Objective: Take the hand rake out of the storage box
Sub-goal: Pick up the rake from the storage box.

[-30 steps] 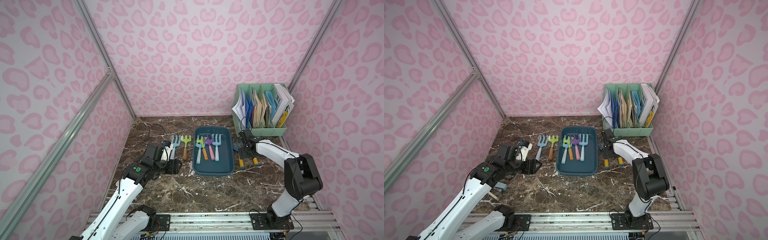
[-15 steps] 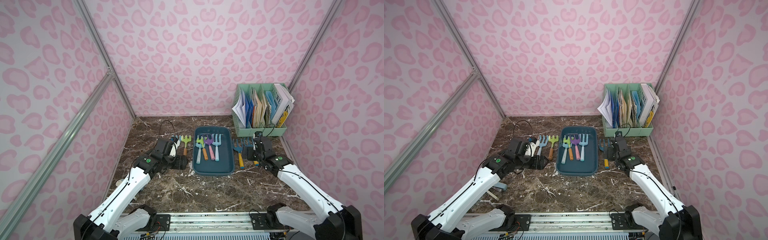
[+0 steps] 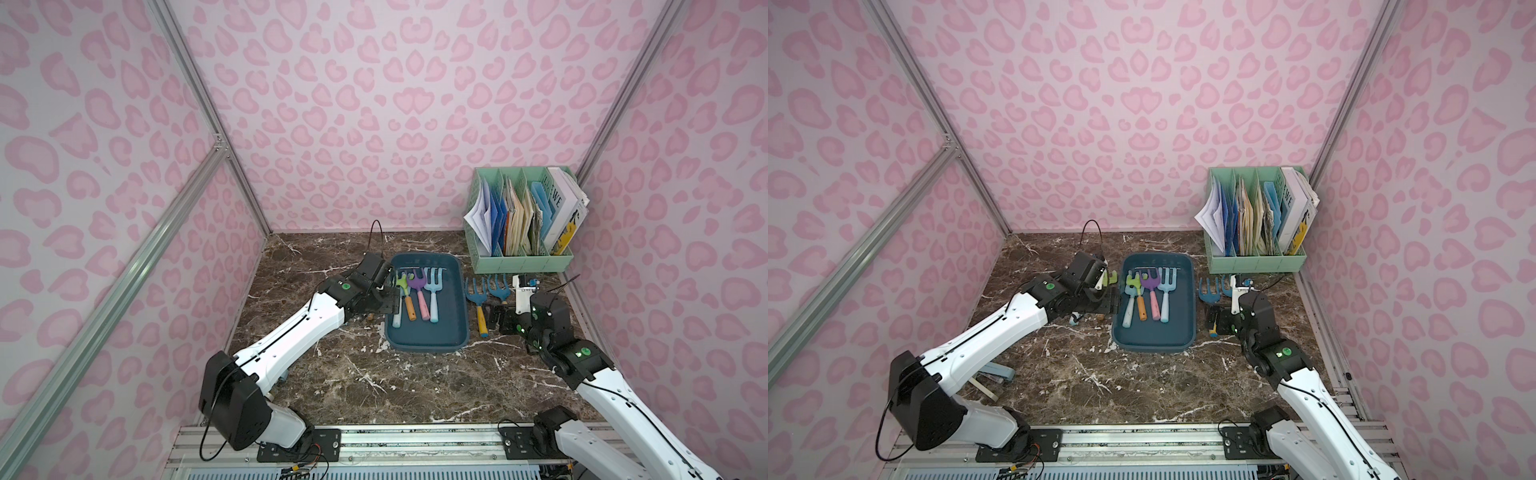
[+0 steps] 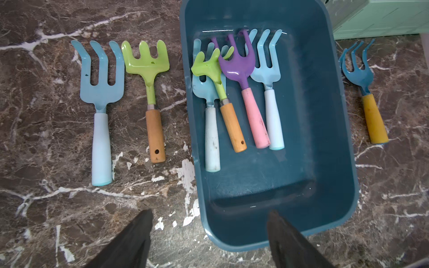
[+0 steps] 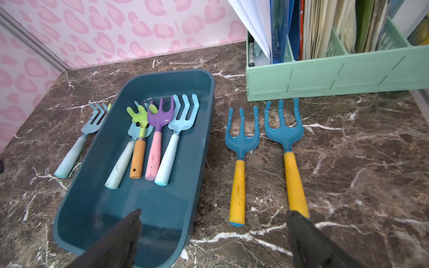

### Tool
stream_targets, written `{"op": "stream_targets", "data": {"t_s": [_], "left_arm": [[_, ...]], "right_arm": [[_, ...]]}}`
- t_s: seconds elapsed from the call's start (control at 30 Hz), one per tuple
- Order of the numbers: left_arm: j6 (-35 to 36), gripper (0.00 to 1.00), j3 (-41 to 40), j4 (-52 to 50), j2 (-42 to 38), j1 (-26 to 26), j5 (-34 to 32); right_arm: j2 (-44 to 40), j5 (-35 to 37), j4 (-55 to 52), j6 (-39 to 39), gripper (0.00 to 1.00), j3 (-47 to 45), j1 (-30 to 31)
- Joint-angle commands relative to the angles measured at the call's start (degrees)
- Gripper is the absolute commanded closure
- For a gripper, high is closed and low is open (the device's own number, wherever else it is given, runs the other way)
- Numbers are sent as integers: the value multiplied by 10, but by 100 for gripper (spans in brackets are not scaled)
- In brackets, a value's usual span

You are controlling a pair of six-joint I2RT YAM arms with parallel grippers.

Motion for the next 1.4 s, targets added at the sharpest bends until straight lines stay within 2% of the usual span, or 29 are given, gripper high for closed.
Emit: {"op": "stream_targets", "data": {"t_s": [0.0, 0.07, 0.23, 0.53, 0.97, 1.37], "left_arm": [[-23, 23, 44, -44, 45, -24, -77], [-31, 26, 70, -62, 82, -43, -104], [-50, 30, 149, -73, 169, -64, -114], [-82, 38, 224, -64, 286, -70, -113], [-109, 47, 275, -54, 388, -68, -151], [-123, 52, 281, -26, 445, -55, -143]], "right_arm": [[-13, -21, -6, 1, 0, 11, 0], [-27, -9, -10, -2, 0, 10, 0], [-48, -5, -8, 2, 1, 4, 0], [-60, -18, -4, 7, 0, 0, 0], [-63, -28, 1, 5, 0, -2, -1], [-57, -38, 5, 3, 0, -4, 0]]}}
